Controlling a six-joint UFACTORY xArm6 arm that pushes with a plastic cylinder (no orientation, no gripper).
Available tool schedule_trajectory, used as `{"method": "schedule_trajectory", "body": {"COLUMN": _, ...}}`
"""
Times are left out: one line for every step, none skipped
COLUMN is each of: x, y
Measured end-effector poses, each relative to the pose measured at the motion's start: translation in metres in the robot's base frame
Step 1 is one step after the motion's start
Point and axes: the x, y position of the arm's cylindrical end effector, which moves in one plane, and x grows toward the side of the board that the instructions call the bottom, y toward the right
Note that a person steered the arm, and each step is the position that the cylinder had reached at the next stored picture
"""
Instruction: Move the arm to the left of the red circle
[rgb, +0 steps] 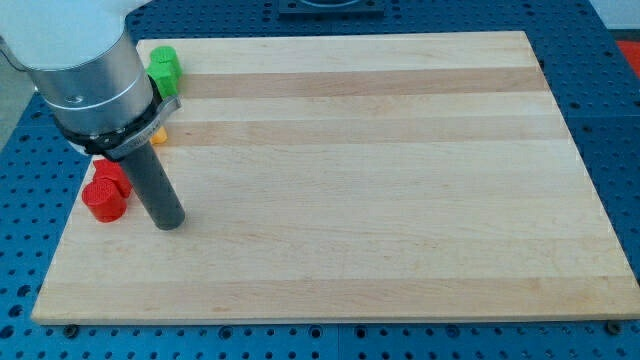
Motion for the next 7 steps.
{"method": "schedule_trajectory", "body": {"x": 0.020, "y": 0.009}}
{"method": "schedule_trajectory", "body": {"x": 0.055, "y": -0.007}}
{"method": "schedule_trajectory", "body": {"x": 0.038, "y": -0.094}}
{"method": "schedule_trajectory", "body": {"x": 0.020, "y": -0.122}}
{"method": "schedule_trajectory", "body": {"x": 0.018, "y": -0.122}}
{"method": "schedule_trajectory", "body": {"x": 0.000, "y": -0.121}}
{"method": "schedule_trajectory", "body": {"x": -0.009, "y": -0.118}}
